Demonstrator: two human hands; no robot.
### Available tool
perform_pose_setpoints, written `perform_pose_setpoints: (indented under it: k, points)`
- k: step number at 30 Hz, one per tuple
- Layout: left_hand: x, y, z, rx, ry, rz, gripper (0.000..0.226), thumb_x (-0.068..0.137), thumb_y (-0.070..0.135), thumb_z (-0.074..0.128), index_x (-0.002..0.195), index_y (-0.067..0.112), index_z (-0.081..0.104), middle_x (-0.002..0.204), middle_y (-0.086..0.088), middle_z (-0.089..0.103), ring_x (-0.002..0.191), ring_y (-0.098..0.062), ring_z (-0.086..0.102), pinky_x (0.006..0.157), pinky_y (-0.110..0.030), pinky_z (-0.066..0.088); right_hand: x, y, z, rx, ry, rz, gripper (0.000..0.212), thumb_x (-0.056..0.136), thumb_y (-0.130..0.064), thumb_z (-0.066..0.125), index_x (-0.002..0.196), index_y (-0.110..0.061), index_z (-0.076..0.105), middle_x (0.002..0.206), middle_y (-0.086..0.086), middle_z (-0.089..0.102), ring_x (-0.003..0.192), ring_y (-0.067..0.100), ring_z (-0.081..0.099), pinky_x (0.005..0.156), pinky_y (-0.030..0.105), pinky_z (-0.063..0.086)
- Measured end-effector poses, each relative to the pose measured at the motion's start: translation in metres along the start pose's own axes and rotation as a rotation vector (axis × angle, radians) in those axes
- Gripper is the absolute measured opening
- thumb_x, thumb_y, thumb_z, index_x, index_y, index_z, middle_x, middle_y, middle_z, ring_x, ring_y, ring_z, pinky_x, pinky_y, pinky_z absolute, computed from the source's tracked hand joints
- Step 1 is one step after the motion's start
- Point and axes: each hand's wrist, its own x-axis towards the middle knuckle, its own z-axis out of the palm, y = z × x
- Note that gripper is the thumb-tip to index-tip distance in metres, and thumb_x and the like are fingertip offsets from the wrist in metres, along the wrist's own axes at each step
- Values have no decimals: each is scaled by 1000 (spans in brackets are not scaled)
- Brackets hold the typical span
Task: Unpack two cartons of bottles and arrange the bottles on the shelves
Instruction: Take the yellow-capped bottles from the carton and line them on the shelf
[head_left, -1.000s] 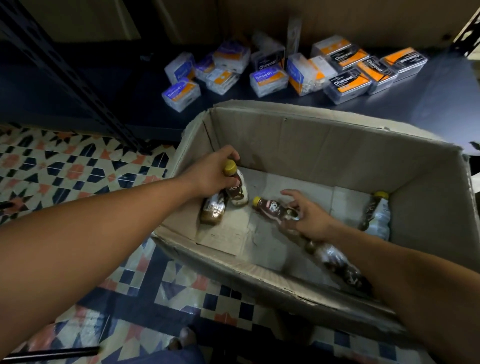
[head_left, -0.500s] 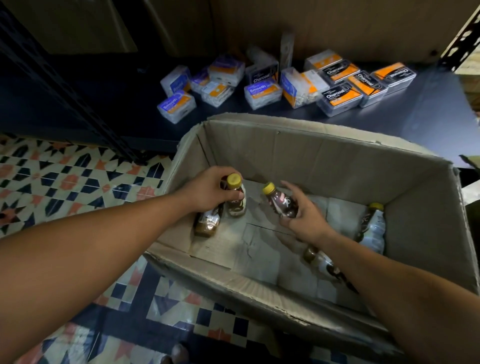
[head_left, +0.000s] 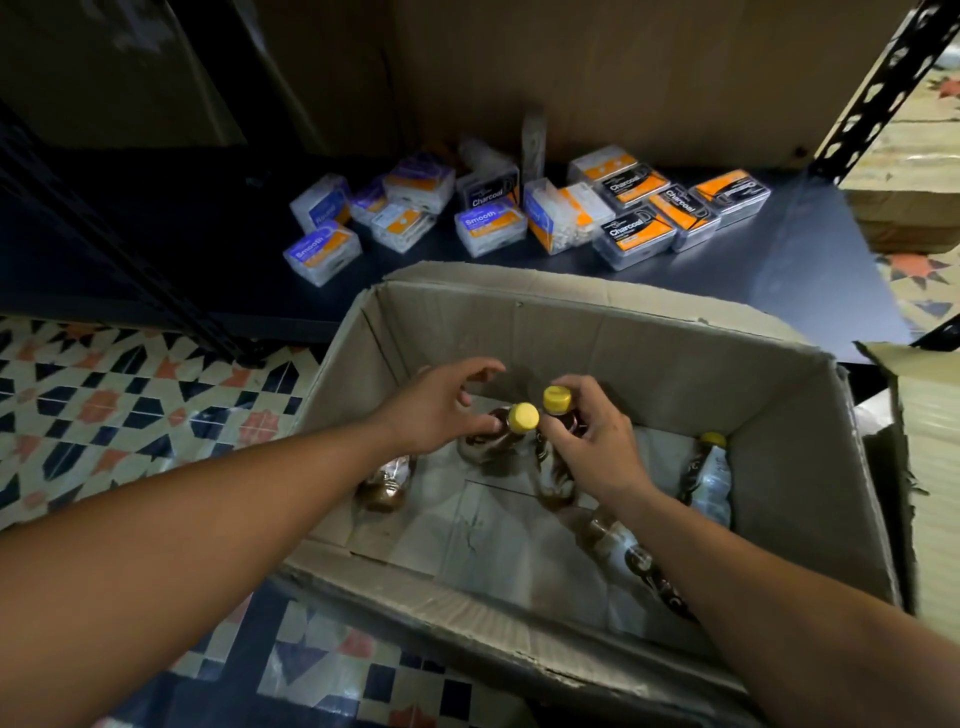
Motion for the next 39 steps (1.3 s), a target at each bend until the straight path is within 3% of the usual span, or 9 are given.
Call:
perform_pose_setpoints:
  k: [3, 6, 9, 12, 19, 23, 28, 34, 39]
  points:
    - [8, 8, 4, 78, -103, 64, 72, 78, 34, 85, 141, 40, 50, 137, 14, 57, 108, -11, 60, 92, -38, 55, 0, 1, -7, 32, 5, -16, 30, 88, -29, 78, 110, -40, 61, 98, -11, 71, 95, 12, 69, 86, 45, 58]
    - [10, 10, 13, 177, -201, 63, 72, 80, 41, 82, 144, 39, 48, 145, 13, 53, 119, -12, 55, 97, -34, 49, -2, 2, -9, 35, 33, -4, 30, 86, -27, 80, 106, -39, 61, 94, -11, 70, 92, 12, 69, 84, 46, 58]
    - [4, 9, 38, 248, -151, 65, 66, 84, 48, 76, 142, 31, 51, 141, 7, 57, 120, -15, 57, 98, -32, 47, -6, 3, -6, 39, 104, 34, 28, 87, -29, 78, 103, -40, 59, 90, -11, 68, 88, 13, 67, 81, 48, 57]
    - [-1, 6, 63, 325, -141, 158, 44, 89, 50, 63, 128, 30, 57, 122, 5, 64, 112, -20, 56, 94, -38, 46, -6, 1, -7, 40, 126, 57, 27, 87, -32, 79, 102, -40, 58, 91, -10, 68, 87, 11, 67, 80, 44, 57]
    - [6, 0, 27, 98, 14, 103, 23, 90, 43, 68, 109, 31, 62, 99, 13, 68, 93, -4, 64, 83, -40, 55, -9, -3, -9, 85, 68, 29, 25, 88, -29, 79, 102, -37, 61, 92, -13, 67, 88, 7, 65, 78, 30, 55]
    - [0, -1, 14, 21, 89, 70, 38, 88, 35, 75, 123, 36, 60, 109, 14, 67, 102, 0, 64, 90, -36, 56, -6, -9, -6, 114, 64, 32, 26, 89, -25, 79, 105, -39, 63, 96, -12, 70, 94, 9, 67, 84, 33, 58]
    - [-19, -2, 9, 3, 127, 35, 35, 86, 39, 77, 117, 36, 63, 103, 17, 70, 96, 1, 65, 87, -36, 55, -7, -20, -1, 132, 36, 45, 32, 85, -19, 83, 102, -39, 64, 95, -12, 73, 94, 9, 70, 89, 39, 59]
    - [-33, 48, -51, -203, 229, 51, 35, 85, 29, 79, 115, 37, 62, 99, 12, 72, 95, -2, 68, 91, -34, 56, 3, -91, -18, 124, 32, -58, 33, 80, -16, 87, 98, -37, 69, 91, -10, 75, 89, 9, 72, 85, 31, 57]
    - [-39, 136, -139, -223, 343, 232, 40, 80, 34, 79, 112, 49, 61, 105, 23, 72, 102, 4, 68, 90, -17, 51, 13, -212, -52, 105, 25, -189, 34, 81, -9, 85, 103, -29, 69, 91, -10, 75, 89, 9, 71, 81, 31, 58]
